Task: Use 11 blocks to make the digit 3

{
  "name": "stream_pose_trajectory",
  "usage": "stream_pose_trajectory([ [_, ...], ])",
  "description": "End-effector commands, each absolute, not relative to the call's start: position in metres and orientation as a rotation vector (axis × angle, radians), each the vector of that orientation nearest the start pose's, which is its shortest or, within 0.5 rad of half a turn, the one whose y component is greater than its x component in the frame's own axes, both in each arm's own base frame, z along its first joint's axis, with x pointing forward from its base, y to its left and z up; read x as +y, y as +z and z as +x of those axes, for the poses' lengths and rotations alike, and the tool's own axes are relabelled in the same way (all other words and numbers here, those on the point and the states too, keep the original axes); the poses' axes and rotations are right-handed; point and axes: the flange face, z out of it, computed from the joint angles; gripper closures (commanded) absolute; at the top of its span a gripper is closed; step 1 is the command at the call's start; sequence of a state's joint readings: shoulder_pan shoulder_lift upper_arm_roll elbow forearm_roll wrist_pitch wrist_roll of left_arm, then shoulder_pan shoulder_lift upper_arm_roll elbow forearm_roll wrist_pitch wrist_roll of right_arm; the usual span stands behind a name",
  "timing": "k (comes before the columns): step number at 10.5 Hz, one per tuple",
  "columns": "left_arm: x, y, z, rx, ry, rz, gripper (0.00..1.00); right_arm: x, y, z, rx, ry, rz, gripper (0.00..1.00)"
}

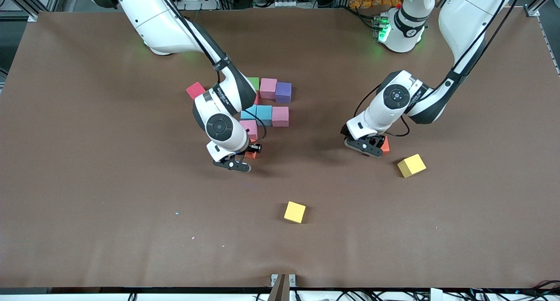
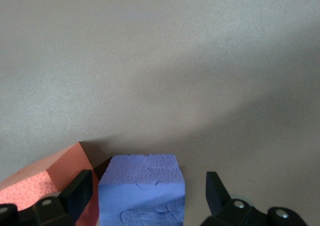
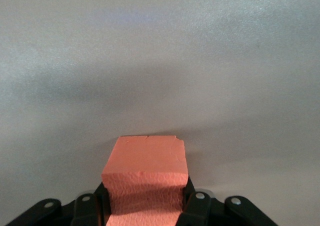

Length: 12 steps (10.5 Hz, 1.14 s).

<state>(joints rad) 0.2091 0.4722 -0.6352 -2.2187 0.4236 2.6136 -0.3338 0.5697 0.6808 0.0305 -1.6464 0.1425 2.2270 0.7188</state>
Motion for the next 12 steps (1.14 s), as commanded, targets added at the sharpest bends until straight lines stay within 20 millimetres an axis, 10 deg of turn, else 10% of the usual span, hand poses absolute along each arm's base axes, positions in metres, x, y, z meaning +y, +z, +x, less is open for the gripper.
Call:
stream_pose_trajectory([
  [1, -0.235, 0.211, 0.486, 0.64, -0.078, -3.126, 0.0, 0.381, 0.202, 0.552, 0.298, 0.236, -3.103, 0.88],
  [7, -0.241, 0.204, 0.469, 0.529, -0.027, -3.14, 0.0, 0.377, 0.196, 0.548, 0.25, 0.244, -3.13, 0.88],
  [10, -0.243, 0.202, 0.464, 0.528, 0.023, -3.122, 0.27, 0.377, 0.196, 0.547, 0.238, 0.243, -3.138, 0.88],
  [12, -0.244, 0.201, 0.462, 0.491, 0.037, -3.121, 0.64, 0.377, 0.197, 0.547, 0.2, 0.239, -3.143, 0.88],
])
